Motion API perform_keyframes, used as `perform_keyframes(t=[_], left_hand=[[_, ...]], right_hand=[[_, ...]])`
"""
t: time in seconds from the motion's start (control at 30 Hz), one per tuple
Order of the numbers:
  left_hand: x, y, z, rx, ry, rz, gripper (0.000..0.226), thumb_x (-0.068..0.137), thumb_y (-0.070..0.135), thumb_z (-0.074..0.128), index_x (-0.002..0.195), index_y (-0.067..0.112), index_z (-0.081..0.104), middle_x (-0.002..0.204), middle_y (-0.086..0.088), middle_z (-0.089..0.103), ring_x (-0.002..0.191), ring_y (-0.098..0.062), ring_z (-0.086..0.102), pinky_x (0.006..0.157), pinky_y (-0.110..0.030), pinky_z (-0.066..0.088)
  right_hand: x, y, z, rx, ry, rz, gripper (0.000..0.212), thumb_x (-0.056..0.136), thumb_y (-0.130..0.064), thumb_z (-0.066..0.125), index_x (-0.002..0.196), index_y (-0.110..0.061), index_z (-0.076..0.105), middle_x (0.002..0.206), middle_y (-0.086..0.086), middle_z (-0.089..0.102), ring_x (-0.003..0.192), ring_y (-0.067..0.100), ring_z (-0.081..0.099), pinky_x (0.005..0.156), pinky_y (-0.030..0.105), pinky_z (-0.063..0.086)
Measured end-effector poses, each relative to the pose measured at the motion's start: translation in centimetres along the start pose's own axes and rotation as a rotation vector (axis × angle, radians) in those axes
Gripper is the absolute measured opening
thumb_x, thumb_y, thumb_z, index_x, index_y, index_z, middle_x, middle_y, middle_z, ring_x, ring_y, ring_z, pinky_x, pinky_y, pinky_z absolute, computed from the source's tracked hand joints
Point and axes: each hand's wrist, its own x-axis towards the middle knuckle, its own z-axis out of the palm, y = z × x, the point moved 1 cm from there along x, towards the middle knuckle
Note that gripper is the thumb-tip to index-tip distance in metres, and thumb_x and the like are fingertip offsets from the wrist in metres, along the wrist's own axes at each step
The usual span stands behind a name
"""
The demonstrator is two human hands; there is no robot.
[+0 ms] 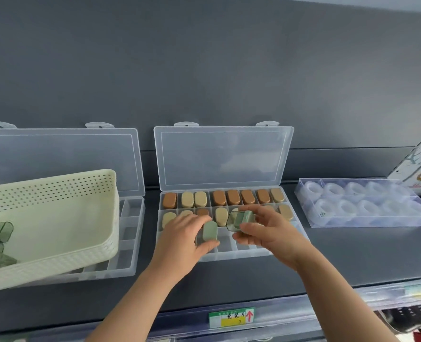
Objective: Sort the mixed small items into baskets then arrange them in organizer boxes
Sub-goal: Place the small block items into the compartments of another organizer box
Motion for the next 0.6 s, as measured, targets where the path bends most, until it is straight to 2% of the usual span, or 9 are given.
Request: perform_keyframes(t=[0.13,0.27,0.43,0.6], left_hand=[[-0.1,0.2,0.0,0.051,0.003,-0.004,0.056,0.081,0.053,0.061,0.128,0.022,0.055,0.128,0.007,0.056,0.119,-0.013,0.049,0.099,-0.023,0.036],[-0.5,0.1,0.1,0.071,-0.033,-0.016,0.058,0.081,0.057,0.059,0.129,0.024,0.055,0.128,0.007,0.056,0.117,-0.013,0.049,0.098,-0.026,0.040],[-0.2,-0.1,0.4,0.169,-0.101,-0.041,0.061,0.083,0.060,0.054,0.132,0.025,0.050,0.132,0.009,0.053,0.122,-0.012,0.045,0.103,-0.027,0.034],[-0.4,-0.5,0.6,0.144,-0.095,-0.075,0.060,0.080,0.060,0.058,0.129,0.024,0.055,0.123,0.008,0.050,0.114,-0.012,0.041,0.099,-0.028,0.037]], right_hand=[[0.4,0.3,-0.3,-0.141,-0.011,-0.026,0.036,0.086,-0.005,0.065,0.118,-0.018,0.055,0.116,0.010,0.061,0.084,0.024,0.072,0.081,0.031,0.058],[1.0,0.6,-0.2,-0.240,0.018,-0.035,0.043,0.085,-0.006,0.067,0.123,-0.013,0.050,0.117,0.007,0.058,0.078,0.022,0.073,0.070,0.027,0.059],[1.6,1.1,-0.1,-0.450,0.089,-0.068,0.041,0.076,-0.015,0.077,0.108,-0.018,0.052,0.110,0.001,0.060,0.071,0.018,0.072,0.070,0.034,0.061],[1.8,1.3,0.8,-0.773,0.081,-0.141,0.046,0.073,-0.030,0.079,0.114,-0.022,0.059,0.104,-0.011,0.059,0.071,0.008,0.063,0.062,0.021,0.056]])
